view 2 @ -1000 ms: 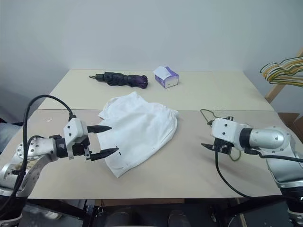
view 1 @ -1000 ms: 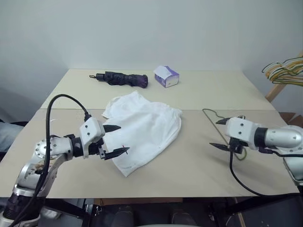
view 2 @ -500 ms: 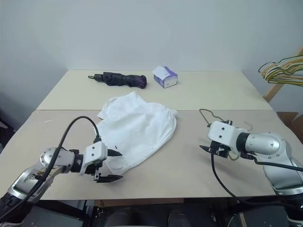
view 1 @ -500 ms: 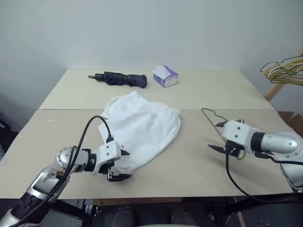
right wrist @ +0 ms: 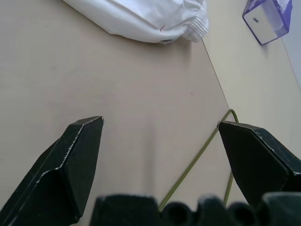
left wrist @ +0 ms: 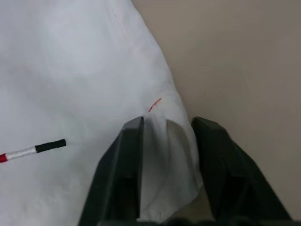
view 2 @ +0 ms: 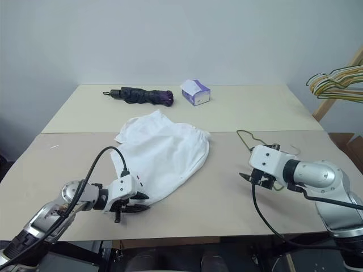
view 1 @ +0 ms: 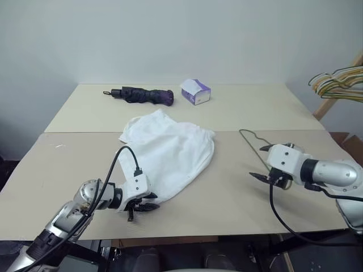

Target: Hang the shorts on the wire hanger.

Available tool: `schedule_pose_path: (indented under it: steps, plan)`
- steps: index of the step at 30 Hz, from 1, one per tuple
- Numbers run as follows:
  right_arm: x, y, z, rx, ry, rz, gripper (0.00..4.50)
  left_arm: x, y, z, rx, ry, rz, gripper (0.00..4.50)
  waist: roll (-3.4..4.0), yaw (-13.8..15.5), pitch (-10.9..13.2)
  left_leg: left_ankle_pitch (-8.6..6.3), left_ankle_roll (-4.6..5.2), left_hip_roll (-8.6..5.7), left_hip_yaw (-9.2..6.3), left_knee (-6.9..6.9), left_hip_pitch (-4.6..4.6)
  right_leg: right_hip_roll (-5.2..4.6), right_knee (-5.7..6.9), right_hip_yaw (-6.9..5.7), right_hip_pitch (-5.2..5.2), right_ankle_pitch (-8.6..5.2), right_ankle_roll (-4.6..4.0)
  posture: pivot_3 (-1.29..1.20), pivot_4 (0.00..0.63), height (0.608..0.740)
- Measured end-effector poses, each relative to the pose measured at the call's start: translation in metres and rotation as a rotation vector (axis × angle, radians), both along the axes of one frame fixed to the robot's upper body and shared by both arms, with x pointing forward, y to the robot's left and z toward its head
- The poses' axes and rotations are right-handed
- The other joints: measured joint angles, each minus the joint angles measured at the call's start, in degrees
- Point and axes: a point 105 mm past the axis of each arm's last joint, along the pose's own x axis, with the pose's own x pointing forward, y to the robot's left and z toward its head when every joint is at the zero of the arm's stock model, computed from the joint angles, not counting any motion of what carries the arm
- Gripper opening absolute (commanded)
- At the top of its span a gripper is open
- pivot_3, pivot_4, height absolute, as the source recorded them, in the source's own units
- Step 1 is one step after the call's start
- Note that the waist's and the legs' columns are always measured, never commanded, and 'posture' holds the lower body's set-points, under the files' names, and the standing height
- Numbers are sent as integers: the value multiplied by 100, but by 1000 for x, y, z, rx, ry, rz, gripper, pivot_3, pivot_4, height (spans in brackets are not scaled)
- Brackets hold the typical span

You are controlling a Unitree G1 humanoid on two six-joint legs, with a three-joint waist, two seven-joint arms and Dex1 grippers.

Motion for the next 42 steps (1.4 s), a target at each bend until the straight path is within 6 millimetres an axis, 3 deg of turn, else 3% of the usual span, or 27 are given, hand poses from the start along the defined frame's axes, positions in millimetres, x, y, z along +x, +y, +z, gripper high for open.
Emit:
schedule_pose_path:
  steps: [3,8,12,17,23,29,36,39,42]
  plan:
    - [7,6,-1,-4,-3,11,4500,4,2,1,12,-6,31,33,-1,-24,-4,0,0,2,0,0,2,1,0,0,0,0,0,-16,0,740]
    - [20,25,-13,31,-12,61,4500,8,6,3,23,-22,47,33,-2,-53,-5,0,0,2,0,0,-3,2,1,1,-5,0,-1,-12,0,740]
    - [35,37,-20,-46,-98,134,4500,10,16,16,11,-74,59,33,-2,-66,-5,0,0,2,1,0,-7,1,0,0,-8,0,-1,1,0,740]
    - [65,41,-35,-159,-189,153,4500,2,22,64,-128,-110,7,33,-5,-125,-3,0,0,3,1,-1,-7,0,2,-1,-8,1,-3,46,0,740]
    - [87,58,-50,-251,-286,273,4500,-5,48,116,-162,-166,-11,33,-5,-173,-2,0,0,2,0,-2,-3,0,5,-1,-7,0,-5,83,0,740]
    - [91,93,-63,-235,-398,382,4500,-12,58,117,-160,-145,15,33,-5,-152,-2,0,-1,2,-4,-2,-2,-1,10,0,-6,0,-6,104,0,740]
    - [109,110,-53,-218,-513,367,4500,-17,53,117,-164,-134,20,33,-6,-119,-1,1,-1,1,-10,-2,-2,-1,12,-1,-6,1,-7,114,0,740]
    - [111,110,-56,-229,-512,374,3970,-18,53,117,-160,-138,19,0,-6,-118,-1,1,-1,1,-10,-2,-2,-1,12,-1,-6,1,-7,117,0,740]
    - [111,109,-61,-231,-505,379,2869,-19,54,116,-155,-133,23,0,-6,-121,-1,1,-1,1,-10,-2,-1,-1,14,-1,-6,1,-8,117,0,740]
